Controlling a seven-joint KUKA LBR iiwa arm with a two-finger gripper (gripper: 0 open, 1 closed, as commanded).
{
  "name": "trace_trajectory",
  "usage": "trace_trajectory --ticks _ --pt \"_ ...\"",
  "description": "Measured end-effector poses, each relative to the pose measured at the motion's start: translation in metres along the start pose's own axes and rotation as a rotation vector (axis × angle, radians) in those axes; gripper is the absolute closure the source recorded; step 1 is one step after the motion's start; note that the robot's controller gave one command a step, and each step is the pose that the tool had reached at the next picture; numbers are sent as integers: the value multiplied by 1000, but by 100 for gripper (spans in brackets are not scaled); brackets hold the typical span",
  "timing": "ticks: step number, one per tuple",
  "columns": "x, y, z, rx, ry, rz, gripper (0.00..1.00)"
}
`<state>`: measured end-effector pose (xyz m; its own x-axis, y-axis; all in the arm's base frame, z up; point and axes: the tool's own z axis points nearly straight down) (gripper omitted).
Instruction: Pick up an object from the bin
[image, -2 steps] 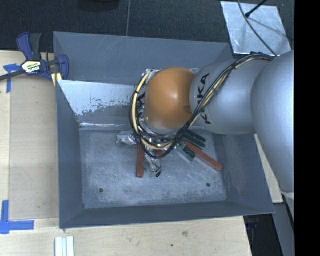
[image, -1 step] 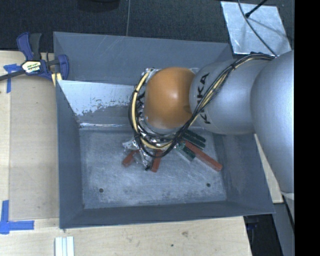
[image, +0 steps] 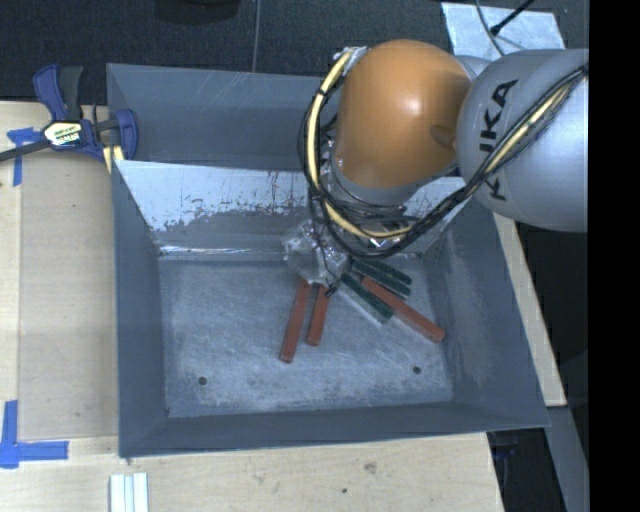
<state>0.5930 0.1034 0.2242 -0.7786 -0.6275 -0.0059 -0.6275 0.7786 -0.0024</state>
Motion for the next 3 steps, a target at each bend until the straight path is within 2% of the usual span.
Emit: trace_trajectory --ticks 1,2,3 --pt "1 0 1 -2 3 1 0" --pt "5 27 155 -4 9 -328 0" --pt "3 25 150 -1 5 -324 100"
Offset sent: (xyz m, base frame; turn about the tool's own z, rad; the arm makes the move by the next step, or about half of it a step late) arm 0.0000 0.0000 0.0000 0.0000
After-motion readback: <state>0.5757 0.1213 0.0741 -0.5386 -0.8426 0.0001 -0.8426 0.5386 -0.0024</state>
